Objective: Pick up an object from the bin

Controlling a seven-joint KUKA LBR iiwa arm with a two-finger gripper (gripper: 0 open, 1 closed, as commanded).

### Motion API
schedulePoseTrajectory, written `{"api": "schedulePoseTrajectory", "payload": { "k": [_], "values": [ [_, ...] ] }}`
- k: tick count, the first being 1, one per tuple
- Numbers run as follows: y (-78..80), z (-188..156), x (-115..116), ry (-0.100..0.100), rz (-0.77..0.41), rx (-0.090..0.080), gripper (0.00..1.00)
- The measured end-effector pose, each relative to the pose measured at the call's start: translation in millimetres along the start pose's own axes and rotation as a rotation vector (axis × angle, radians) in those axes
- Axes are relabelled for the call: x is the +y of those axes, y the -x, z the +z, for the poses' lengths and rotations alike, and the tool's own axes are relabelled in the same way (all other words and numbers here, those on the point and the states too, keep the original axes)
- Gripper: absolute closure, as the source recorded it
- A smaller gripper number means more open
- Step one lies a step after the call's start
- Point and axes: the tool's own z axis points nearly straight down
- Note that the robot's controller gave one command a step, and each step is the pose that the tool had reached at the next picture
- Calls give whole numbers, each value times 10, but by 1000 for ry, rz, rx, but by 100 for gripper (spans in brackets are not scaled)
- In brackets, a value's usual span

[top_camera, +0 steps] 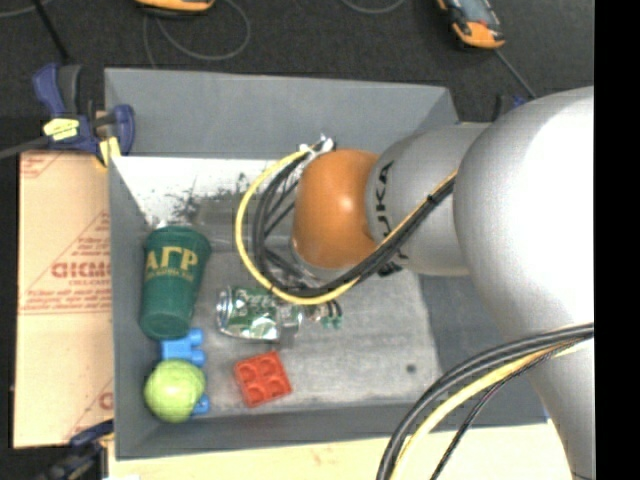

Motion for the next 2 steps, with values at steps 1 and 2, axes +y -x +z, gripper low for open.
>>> {"api": "schedulePoseTrajectory", "payload": {
  "k": [1,2],
  "values": [
    [22,-1065,-100,-4,-28,0,100],
    [22,-1065,-101,-4,-28,0,100]
  ]
}}
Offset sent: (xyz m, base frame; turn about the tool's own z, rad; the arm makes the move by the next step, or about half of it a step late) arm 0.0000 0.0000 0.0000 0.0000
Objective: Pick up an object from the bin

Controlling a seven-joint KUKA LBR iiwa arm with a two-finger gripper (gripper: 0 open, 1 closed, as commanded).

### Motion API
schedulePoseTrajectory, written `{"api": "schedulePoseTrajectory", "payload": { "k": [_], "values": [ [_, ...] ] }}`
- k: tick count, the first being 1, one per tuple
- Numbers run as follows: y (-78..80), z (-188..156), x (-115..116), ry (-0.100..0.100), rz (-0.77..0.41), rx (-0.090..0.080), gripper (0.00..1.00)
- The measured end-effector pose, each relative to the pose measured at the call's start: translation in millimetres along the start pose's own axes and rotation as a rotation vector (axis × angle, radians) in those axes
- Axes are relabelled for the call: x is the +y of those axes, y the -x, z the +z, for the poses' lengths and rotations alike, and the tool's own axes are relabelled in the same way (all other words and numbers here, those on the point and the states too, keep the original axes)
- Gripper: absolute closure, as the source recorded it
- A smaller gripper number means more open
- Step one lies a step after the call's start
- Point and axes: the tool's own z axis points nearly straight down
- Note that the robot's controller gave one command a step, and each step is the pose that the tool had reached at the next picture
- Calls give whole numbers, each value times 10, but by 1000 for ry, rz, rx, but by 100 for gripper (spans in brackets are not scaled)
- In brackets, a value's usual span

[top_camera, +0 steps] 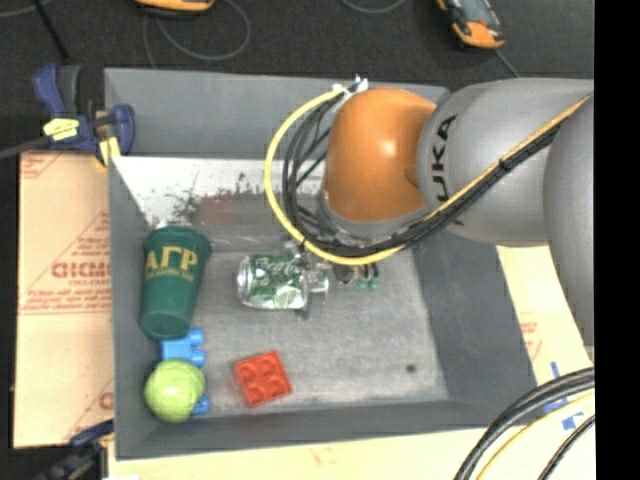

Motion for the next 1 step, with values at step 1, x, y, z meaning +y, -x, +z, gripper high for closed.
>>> {"api": "schedulePoseTrajectory", "payload": {
  "k": [1],
  "values": [
    [142,-981,-115,0,5,-1,100]
  ]
}}
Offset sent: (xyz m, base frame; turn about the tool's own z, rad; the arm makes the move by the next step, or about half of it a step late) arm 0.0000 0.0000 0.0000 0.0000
